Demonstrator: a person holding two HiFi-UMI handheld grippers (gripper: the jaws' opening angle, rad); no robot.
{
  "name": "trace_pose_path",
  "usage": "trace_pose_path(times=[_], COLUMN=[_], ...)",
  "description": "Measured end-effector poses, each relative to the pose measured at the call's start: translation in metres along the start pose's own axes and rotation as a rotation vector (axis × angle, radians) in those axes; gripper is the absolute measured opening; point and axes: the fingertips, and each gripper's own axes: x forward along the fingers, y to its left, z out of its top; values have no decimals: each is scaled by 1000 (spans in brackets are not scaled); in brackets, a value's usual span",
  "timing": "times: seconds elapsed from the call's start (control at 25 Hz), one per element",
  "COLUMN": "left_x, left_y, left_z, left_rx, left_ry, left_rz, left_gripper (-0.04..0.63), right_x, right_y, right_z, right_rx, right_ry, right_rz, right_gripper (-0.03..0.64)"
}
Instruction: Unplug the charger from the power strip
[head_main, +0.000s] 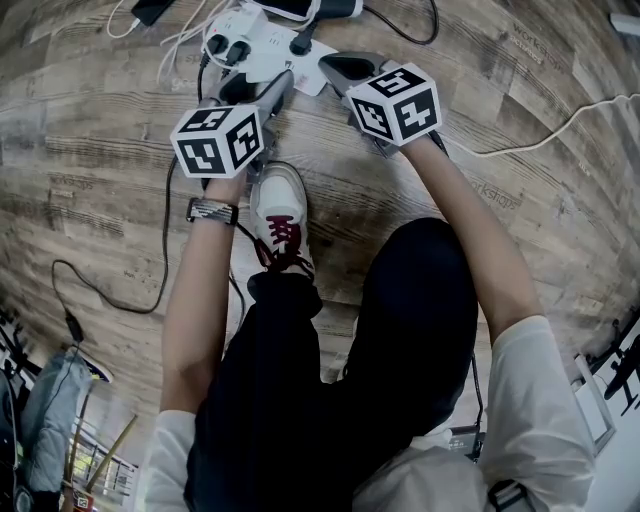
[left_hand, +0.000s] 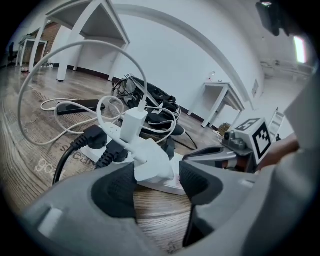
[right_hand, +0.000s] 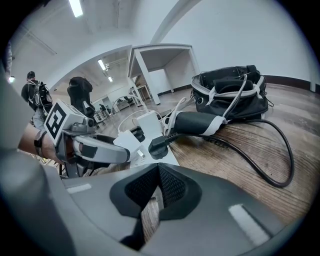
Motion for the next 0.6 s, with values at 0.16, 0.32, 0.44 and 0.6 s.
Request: trace_pose_path(times=[0.16, 0.32, 0.44, 0.6], left_x=[0, -1, -2, 0], left_y=[-1, 6, 10, 9], left_z=[-2, -10, -15, -19], left_rx=[21, 18, -1, -7], left_ry=[9, 31, 42, 59], left_rz=[20, 52, 52, 42], left_gripper=[281, 290, 291, 291], right_x=[0, 0, 0, 0], right_y=[0, 0, 0, 0], right_z=[-1, 0, 0, 0], right_rx=[0, -4, -3, 0], right_ry=[3, 3, 2, 0], right_rz=[0, 2, 3, 3], right_gripper=[2, 2, 2, 2])
